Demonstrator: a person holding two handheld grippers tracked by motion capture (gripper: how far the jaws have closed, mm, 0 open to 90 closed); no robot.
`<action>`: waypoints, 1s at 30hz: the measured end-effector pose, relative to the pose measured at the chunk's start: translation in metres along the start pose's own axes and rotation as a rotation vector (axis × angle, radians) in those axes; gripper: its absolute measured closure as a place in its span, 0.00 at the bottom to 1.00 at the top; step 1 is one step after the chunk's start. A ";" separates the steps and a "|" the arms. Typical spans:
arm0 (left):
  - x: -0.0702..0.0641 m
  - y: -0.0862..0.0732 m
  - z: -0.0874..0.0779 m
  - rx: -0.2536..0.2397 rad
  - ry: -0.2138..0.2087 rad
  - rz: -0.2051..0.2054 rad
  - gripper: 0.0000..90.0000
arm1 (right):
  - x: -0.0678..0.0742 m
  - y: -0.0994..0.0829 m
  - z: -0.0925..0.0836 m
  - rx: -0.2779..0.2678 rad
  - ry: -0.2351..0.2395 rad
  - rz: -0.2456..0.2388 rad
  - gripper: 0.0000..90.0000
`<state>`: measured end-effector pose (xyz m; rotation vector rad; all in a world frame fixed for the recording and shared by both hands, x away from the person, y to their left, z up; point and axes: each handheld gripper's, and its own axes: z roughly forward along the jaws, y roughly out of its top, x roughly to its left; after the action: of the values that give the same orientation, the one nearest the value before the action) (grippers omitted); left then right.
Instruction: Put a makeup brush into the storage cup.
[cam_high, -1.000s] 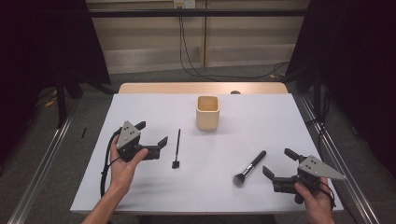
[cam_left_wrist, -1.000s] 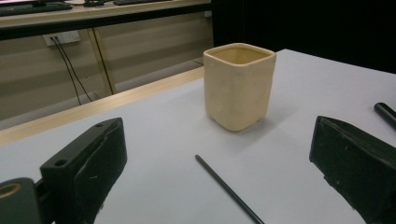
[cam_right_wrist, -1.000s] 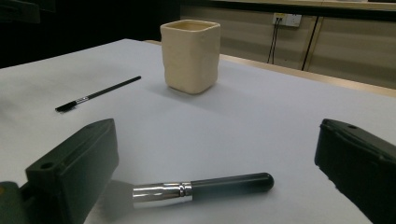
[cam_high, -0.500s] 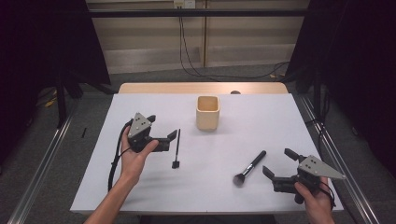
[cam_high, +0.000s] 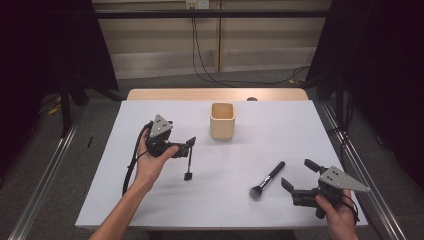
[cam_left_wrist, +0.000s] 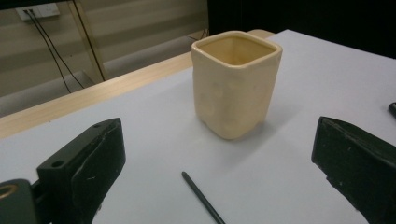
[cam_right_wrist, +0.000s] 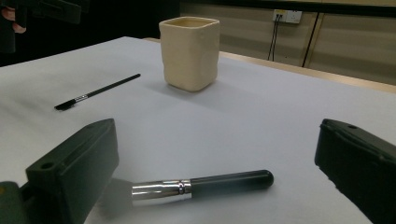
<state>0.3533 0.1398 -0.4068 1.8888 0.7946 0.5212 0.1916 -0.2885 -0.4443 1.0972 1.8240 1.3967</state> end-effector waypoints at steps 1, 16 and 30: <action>0.000 0.000 0.001 0.008 -0.007 -0.010 0.03 | 0.000 0.000 0.000 0.000 0.000 0.000 0.00; 0.000 0.006 0.013 0.191 -0.026 -0.016 0.06 | 0.000 0.000 0.001 0.010 0.001 -0.003 0.00; -0.001 0.014 0.026 0.445 -0.029 -0.042 0.06 | 0.000 -0.001 0.001 0.019 -0.004 -0.004 0.00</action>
<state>0.3739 0.1182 -0.4051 2.2725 0.9895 0.3047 0.1920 -0.2881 -0.4452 1.1045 1.8393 1.3769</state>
